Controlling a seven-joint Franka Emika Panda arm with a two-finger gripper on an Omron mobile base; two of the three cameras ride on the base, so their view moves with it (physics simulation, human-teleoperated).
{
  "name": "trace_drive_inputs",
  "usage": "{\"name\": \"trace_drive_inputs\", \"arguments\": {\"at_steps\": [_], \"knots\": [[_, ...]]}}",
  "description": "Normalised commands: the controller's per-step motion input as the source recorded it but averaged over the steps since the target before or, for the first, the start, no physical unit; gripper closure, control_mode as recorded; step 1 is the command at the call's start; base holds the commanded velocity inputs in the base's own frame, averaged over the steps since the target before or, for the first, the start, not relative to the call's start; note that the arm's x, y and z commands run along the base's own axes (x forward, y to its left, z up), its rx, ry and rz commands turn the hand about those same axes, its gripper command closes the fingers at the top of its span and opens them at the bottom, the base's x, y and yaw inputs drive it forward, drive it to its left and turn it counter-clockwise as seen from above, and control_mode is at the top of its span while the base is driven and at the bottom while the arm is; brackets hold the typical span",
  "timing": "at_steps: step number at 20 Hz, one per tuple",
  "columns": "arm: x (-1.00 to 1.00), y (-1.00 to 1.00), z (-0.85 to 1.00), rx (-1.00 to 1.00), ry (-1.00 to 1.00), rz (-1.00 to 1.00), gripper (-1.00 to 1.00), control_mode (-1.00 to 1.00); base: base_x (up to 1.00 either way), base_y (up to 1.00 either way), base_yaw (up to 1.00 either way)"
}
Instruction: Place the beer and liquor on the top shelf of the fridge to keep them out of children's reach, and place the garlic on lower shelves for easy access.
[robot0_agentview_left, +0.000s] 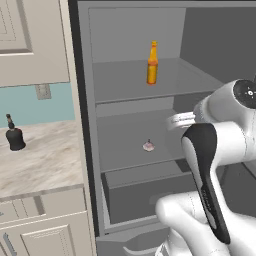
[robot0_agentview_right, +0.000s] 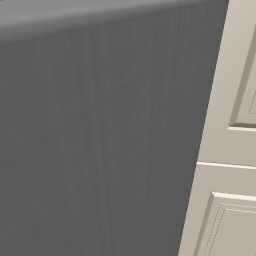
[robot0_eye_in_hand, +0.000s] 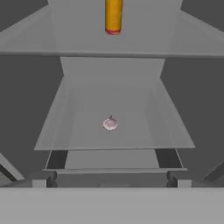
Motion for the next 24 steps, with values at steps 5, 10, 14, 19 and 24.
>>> {"name": "trace_drive_inputs", "arguments": {"at_steps": [5,10,14,19,24], "knots": [[-0.04,0.0,0.0,0.0,0.13,0.0,-1.0,-1.0,0.0,0.0,0.0],[-0.02,0.0,0.0,0.0,0.11,0.0,-1.0,1.0,-0.05,0.0,0.01],[0.0,0.0,0.0,0.0,0.0,0.0,-1.0,1.0,-0.57,0.17,0.11],[0.0,0.0,0.0,0.0,0.0,0.0,-1.0,1.0,-0.85,0.4,0.19],[0.0,0.0,0.0,0.0,0.0,0.0,-1.0,1.0,-0.58,0.82,0.21]]}}
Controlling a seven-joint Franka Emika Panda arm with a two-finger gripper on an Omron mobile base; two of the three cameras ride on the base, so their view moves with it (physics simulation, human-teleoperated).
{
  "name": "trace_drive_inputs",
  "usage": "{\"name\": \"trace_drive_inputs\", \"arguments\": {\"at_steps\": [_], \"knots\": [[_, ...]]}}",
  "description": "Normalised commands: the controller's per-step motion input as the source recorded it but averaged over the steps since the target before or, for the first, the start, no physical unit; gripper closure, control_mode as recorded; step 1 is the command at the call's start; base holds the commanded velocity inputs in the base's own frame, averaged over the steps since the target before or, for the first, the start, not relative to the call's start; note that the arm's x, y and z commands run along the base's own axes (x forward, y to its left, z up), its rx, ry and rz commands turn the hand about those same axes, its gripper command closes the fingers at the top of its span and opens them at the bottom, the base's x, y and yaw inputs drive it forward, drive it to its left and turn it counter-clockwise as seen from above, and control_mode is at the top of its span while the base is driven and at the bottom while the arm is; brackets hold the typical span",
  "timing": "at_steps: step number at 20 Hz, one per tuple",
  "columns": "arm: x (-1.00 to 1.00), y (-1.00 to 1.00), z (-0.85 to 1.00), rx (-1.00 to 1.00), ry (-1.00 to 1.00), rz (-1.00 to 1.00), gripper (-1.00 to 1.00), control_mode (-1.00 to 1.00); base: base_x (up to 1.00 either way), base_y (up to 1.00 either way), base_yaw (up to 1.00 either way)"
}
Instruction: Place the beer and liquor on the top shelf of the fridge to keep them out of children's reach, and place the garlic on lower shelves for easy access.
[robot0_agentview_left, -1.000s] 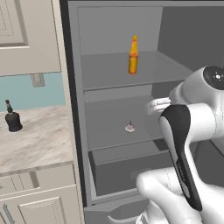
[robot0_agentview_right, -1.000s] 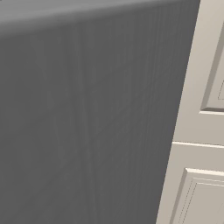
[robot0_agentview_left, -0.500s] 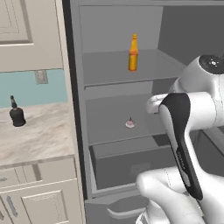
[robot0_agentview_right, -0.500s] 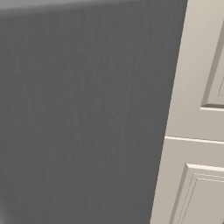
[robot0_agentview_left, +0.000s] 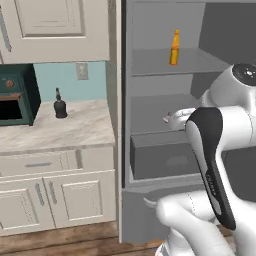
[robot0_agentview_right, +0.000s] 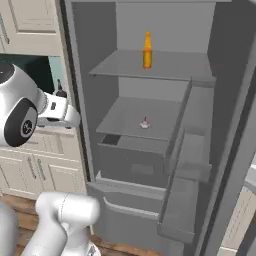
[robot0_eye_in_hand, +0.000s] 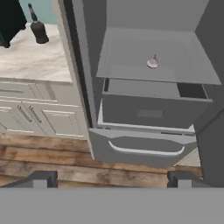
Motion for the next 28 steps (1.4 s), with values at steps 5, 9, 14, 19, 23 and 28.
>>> {"name": "trace_drive_inputs", "arguments": {"at_steps": [5,9,14,19,23,28], "knots": [[0.0,0.0,0.0,0.0,0.0,0.0,-1.0,1.0,-0.12,1.0,0.23],[0.0,0.0,0.0,0.0,0.0,0.0,-1.0,1.0,0.0,1.0,0.18],[0.0,0.0,0.0,0.0,0.0,0.0,-1.0,1.0,0.09,0.64,-0.05],[0.0,0.0,0.0,0.0,0.0,0.0,-1.0,1.0,0.27,0.28,-0.32],[0.0,0.0,0.0,0.0,0.0,0.0,-1.0,1.0,0.49,0.43,-0.27],[0.0,0.0,0.0,0.0,0.0,0.0,-1.0,1.0,0.66,0.69,-0.12]]}}
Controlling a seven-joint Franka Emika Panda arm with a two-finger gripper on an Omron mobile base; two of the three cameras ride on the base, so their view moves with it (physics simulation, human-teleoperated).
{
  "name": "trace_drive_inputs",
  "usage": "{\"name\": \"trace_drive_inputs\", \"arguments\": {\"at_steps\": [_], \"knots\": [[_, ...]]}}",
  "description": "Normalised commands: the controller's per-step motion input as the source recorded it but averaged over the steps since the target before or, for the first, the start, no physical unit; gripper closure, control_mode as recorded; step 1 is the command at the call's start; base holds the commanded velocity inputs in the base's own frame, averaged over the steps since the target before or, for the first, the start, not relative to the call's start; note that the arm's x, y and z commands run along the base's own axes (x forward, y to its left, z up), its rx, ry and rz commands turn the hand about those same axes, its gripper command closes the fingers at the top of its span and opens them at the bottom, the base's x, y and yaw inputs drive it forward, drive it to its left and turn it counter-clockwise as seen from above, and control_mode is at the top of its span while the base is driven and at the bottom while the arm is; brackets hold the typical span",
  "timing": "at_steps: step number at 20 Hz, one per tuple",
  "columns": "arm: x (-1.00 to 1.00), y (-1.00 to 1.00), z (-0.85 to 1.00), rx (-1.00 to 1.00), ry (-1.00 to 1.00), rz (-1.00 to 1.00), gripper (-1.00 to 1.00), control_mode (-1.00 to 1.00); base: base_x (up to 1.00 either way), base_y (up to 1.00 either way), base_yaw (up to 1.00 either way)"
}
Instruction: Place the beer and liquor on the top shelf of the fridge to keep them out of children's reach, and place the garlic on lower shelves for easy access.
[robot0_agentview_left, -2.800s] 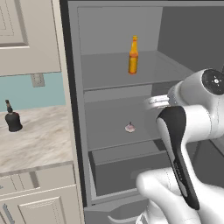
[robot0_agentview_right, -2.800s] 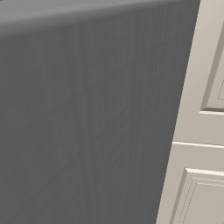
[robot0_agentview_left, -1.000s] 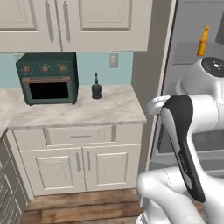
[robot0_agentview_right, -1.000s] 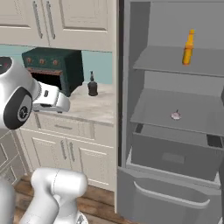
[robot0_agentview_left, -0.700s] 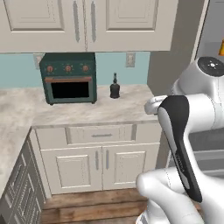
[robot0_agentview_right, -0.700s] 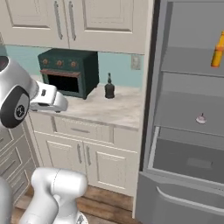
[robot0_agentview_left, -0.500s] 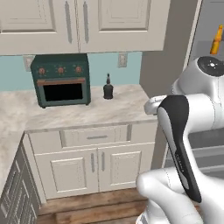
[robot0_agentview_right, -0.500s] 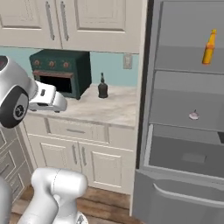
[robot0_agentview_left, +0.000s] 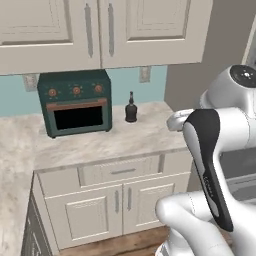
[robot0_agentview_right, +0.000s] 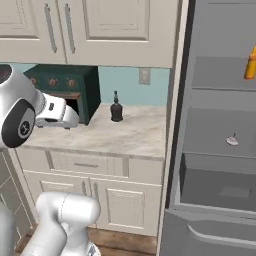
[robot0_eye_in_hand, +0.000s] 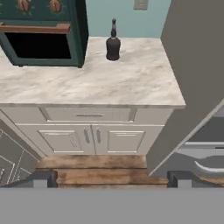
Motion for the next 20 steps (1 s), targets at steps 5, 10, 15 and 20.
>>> {"name": "trace_drive_inputs", "arguments": {"at_steps": [5,10,15,20], "knots": [[0.0,0.0,0.0,0.0,0.0,0.0,-1.0,1.0,0.88,0.45,-0.06],[0.0,0.0,0.0,0.0,0.0,0.0,-1.0,1.0,0.73,0.02,-0.06],[0.0,0.0,0.0,0.0,0.0,0.0,-1.0,1.0,0.55,-0.01,-0.01],[0.02,-0.05,-0.23,0.0,-0.03,0.0,-1.0,-1.0,0.11,-0.03,0.0]]}}
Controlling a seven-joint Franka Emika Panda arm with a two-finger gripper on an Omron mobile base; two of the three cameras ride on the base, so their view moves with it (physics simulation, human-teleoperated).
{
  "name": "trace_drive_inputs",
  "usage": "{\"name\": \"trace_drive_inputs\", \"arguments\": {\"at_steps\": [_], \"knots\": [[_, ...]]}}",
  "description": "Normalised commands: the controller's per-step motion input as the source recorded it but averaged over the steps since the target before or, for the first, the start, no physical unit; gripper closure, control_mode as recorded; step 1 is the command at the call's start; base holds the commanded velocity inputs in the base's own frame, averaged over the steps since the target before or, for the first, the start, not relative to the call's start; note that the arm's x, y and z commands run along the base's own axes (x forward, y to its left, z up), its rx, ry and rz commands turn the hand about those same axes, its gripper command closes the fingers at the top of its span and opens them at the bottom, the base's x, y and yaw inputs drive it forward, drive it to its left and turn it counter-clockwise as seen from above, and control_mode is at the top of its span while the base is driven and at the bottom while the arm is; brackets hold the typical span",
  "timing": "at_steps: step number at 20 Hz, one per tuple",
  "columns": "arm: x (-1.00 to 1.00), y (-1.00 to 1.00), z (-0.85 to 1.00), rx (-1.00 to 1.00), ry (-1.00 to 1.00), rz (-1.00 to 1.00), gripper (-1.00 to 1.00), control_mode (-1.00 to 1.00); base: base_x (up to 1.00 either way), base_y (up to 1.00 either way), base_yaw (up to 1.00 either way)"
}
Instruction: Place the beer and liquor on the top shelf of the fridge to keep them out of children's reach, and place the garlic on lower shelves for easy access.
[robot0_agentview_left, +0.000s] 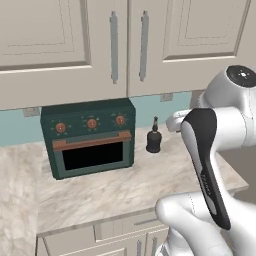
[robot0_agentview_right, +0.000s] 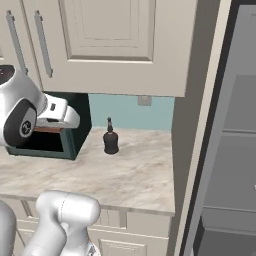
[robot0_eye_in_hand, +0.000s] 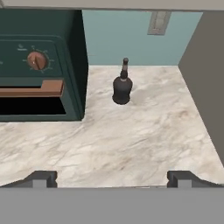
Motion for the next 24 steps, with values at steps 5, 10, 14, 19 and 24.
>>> {"name": "trace_drive_inputs", "arguments": {"at_steps": [5,10,14,19,24], "knots": [[0.1,-0.35,-0.62,0.0,-0.01,0.0,-1.0,-1.0,0.0,0.0,0.0],[0.2,-0.3,-0.4,0.0,-0.05,0.03,-1.0,-1.0,0.0,0.0,0.0],[0.32,-0.08,-0.26,0.0,-0.07,0.1,-1.0,-1.0,0.0,0.0,0.0],[0.44,-0.06,-0.35,0.0,-0.04,0.09,-1.0,-1.0,0.0,0.0,0.0],[0.53,-0.03,-0.24,0.01,-0.02,0.08,-1.0,-1.0,0.0,0.0,0.0]]}}
